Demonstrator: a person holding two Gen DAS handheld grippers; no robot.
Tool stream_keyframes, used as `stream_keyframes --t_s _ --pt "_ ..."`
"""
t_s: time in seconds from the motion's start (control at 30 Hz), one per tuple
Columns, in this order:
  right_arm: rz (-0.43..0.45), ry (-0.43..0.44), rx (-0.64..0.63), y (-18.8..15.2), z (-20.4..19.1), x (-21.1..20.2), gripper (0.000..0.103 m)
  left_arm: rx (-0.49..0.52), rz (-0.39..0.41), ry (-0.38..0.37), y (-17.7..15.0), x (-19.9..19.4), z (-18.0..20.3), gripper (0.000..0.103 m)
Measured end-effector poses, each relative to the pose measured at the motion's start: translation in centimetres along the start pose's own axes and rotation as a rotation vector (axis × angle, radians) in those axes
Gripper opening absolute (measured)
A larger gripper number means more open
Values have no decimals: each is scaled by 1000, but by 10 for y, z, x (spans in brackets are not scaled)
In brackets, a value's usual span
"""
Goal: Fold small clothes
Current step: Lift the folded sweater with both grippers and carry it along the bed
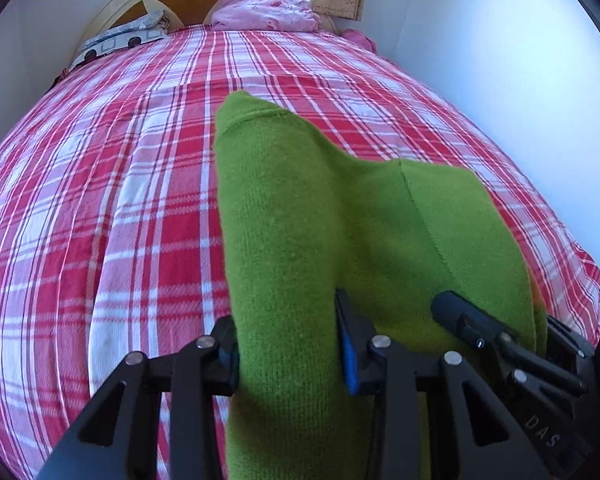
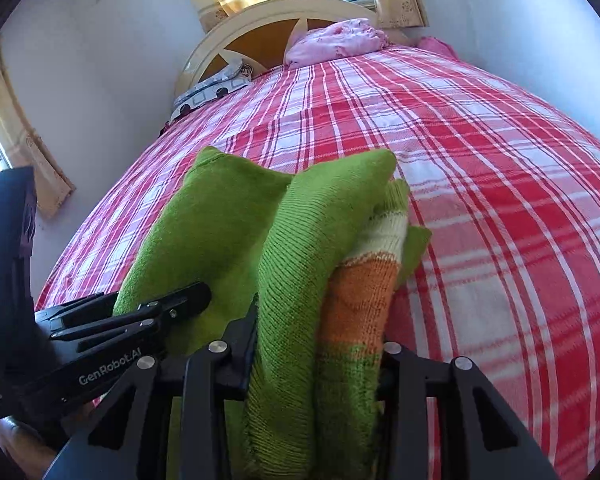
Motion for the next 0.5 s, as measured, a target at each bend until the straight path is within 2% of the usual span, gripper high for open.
stream_keyframes --t_s 0.5 --pt "58 -34 7 -53 0 -65 38 75 27 -39 -30 -33 34 38"
Point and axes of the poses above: each gripper's, at about its wrist camera, not at the fingertips, and x roughly the way its jaws point, z to its right, y to its top, the point moved 2 cm from there along x, roughly the way its jaws point, and after that the axes turned 13 degrees about x, right-handed, at the moved point
